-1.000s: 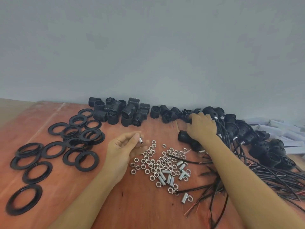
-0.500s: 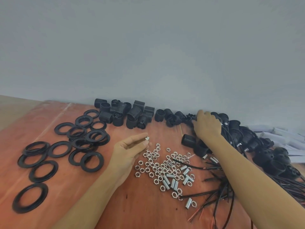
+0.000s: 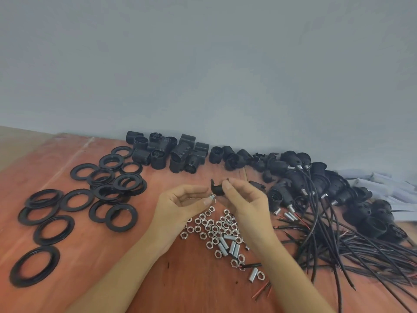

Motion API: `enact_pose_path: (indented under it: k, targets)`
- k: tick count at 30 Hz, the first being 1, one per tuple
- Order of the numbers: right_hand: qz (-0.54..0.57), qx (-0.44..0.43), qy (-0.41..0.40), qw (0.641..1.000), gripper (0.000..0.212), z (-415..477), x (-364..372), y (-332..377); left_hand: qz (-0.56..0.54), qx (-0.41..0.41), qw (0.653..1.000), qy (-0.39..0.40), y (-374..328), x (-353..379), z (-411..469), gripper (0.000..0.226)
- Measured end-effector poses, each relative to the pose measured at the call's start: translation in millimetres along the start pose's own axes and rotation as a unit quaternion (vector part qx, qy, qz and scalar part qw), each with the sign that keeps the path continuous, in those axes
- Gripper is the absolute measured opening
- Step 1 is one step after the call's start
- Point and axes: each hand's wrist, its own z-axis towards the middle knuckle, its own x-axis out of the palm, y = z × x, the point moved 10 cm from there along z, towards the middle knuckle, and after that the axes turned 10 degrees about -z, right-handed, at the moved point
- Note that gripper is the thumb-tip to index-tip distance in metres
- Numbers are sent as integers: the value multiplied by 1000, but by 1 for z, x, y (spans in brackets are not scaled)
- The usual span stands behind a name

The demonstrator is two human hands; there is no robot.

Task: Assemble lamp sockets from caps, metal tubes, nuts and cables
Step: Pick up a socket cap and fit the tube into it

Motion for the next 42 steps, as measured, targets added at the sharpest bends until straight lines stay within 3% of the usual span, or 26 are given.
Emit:
enact_pose_path:
  k: [3, 14, 18, 23, 26, 34, 42]
  targets:
    - [61, 25, -34, 997, 37, -8, -1, -19, 6, 6, 1000, -5, 0, -1, -1, 31]
    - [70, 1, -27, 997, 42, -11, -6, -23, 15, 2, 999, -30, 4, -9, 1, 28]
    - [16, -25, 4, 1000, 40, -11, -7, -17, 4, -3, 1000, -27, 3, -9, 2, 30]
    - [-1, -14, 86, 996, 63, -8, -4, -17, 43, -20, 999, 7, 1, -5, 3, 25]
    - [-32, -11, 116, 993, 50, -8, -4, -16, 53, -28, 998, 23, 0, -3, 2, 27]
    - [-85, -22, 101, 991, 27, -9, 1, -20, 84, 20, 996, 22, -9, -3, 1, 15]
    - [-115, -92, 124, 981, 34, -12, 3, -11, 25, -16, 999, -30, 3, -10, 4, 26]
